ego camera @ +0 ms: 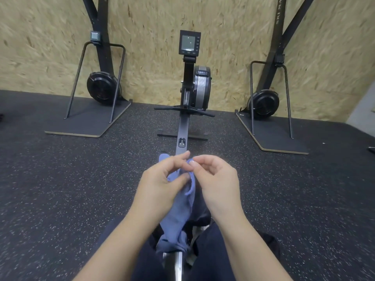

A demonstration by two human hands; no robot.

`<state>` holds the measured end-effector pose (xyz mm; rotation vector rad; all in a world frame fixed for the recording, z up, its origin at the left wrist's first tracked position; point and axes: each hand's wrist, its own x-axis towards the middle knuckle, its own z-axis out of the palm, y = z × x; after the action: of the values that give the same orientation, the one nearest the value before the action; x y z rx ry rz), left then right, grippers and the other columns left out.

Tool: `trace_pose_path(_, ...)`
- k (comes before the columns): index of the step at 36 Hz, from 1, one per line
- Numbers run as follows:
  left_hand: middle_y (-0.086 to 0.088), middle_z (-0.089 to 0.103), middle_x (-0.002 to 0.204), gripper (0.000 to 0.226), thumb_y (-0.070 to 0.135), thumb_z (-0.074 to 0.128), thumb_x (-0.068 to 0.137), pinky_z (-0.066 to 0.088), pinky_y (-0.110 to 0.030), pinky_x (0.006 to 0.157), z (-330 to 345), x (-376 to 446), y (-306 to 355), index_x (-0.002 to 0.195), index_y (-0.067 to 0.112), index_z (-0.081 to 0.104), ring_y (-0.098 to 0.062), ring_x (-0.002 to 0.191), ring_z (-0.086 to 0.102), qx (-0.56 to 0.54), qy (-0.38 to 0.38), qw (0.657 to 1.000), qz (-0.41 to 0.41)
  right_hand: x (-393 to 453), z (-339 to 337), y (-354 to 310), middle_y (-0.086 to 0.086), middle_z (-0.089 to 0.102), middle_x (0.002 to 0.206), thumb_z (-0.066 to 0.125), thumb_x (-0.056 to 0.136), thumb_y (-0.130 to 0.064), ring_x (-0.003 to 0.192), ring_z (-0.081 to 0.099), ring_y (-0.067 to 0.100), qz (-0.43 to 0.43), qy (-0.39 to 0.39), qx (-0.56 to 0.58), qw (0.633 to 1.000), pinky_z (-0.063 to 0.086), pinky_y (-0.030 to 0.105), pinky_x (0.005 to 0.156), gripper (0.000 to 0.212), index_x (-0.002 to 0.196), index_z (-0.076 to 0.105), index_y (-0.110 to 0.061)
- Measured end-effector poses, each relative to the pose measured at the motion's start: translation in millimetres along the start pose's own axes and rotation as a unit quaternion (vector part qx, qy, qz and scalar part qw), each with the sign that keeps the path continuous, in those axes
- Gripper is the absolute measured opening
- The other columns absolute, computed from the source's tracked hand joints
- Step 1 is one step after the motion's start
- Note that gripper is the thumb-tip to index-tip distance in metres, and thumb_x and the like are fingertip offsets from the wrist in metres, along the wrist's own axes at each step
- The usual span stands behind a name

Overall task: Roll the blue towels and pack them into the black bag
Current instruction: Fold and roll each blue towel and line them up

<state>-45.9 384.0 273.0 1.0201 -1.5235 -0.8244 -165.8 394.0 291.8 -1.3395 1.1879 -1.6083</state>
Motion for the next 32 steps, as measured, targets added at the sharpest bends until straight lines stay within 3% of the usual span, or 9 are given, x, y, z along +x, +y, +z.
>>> trace_pose_path(2,0.035,0.061,0.113,0.029,0.009,0.068,0.080,0.046,-0.034,0.099,0.6,-1.5,1.4,0.078,0.039,0.066,0.005,0.108,0.061,0.024,0.020,0.999,0.014,-2.5,-0.9,-2.0,-0.010,0.067,0.062,0.067,0.085,0.001,0.059,0.062,-0.004,0.000,-0.004,0.010,1.000,0.045,0.008,0.057,0.018,0.077,0.065,-0.015)
trace_pose_path(5,0.034,0.061,0.113,0.024,0.012,0.065,0.081,0.046,-0.029,0.088,1.5,-4.6,2.7,0.081,0.035,0.061,0.006,0.101,0.061,0.049,0.042,0.997,0.037,-5.4,-0.8,-5.0,-0.016,0.067,0.061,0.065,0.086,0.003,0.058,0.062,-0.006,-0.005,-0.019,0.015,1.000,0.044,0.006,0.056,0.018,0.080,0.065,-0.014)
trace_pose_path(8,0.024,0.067,0.103,0.013,0.019,0.062,0.079,0.044,-0.033,0.067,1.8,-6.9,5.7,0.080,0.031,0.057,-0.001,0.057,0.054,0.024,0.053,0.998,0.028,-4.0,-3.4,-4.7,-0.013,0.068,0.069,0.065,0.086,0.001,0.062,0.061,-0.008,-0.016,-0.014,-0.030,0.999,0.044,0.006,0.061,0.022,0.083,0.065,-0.021)
trace_pose_path(10,0.020,0.067,0.090,0.015,0.020,0.062,0.081,0.038,-0.027,0.057,1.5,-6.9,6.7,0.080,0.033,0.055,-0.003,0.041,0.040,0.024,0.055,0.998,0.020,-2.1,-6.1,-2.7,-0.012,0.067,0.079,0.064,0.087,-0.001,0.067,0.062,-0.009,-0.017,-0.009,-0.065,0.998,0.046,0.007,0.065,0.028,0.085,0.064,-0.029)
trace_pose_path(15,0.017,0.061,0.072,0.026,0.013,0.072,0.083,0.038,-0.018,0.057,0.5,-6.3,5.9,0.071,0.030,0.057,-0.004,0.053,0.045,0.078,0.028,0.996,0.035,-1.8,-10.8,-6.0,-0.016,0.067,0.085,0.058,0.089,0.004,0.073,0.063,-0.012,0.004,-0.022,-0.048,0.999,0.046,0.005,0.069,0.030,0.094,0.065,-0.024)
trace_pose_path(18,0.014,0.063,0.075,0.019,0.023,0.074,0.081,0.038,-0.014,0.061,-0.2,-6.3,5.0,0.071,0.031,0.060,-0.006,0.067,0.053,0.115,0.026,0.991,0.063,-2.2,-12.2,-8.1,-0.014,0.070,0.084,0.059,0.089,0.004,0.073,0.065,-0.009,0.018,-0.037,-0.038,0.998,0.045,0.005,0.066,0.024,0.097,0.070,-0.015)
trace_pose_path(21,0.020,0.063,0.082,0.005,0.034,0.067,0.075,0.039,-0.011,0.067,-1.5,-5.2,4.4,0.074,0.031,0.063,-0.002,0.077,0.057,0.139,0.023,0.987,0.082,-3.3,-12.1,-8.7,-0.007,0.073,0.086,0.060,0.089,0.002,0.073,0.068,-0.002,0.034,-0.048,-0.012,0.998,0.047,0.009,0.063,0.024,0.090,0.069,-0.019)
trace_pose_path(27,0.015,0.064,0.080,0.007,0.036,0.062,0.079,0.040,-0.014,0.070,-1.7,-5.6,1.4,0.079,0.029,0.062,-0.002,0.080,0.058,0.151,0.037,0.984,0.086,-4.0,-10.3,-8.3,-0.001,0.075,0.088,0.058,0.089,0.005,0.083,0.071,0.010,0.057,-0.064,0.031,0.996,0.055,0.022,0.079,0.028,0.089,0.069,-0.020)
trace_pose_path(32,0.015,0.062,0.082,0.011,0.030,0.061,0.091,0.038,-0.011,0.072,-0.8,-7.1,1.6,0.081,0.027,0.056,0.000,0.084,0.056,0.172,0.038,0.981,0.085,-7.2,-8.8,-9.4,-0.005,0.075,0.088,0.055,0.090,0.008,0.082,0.071,0.006,0.045,-0.072,0.038,0.996,0.054,0.018,0.077,0.031,0.089,0.069,-0.021)
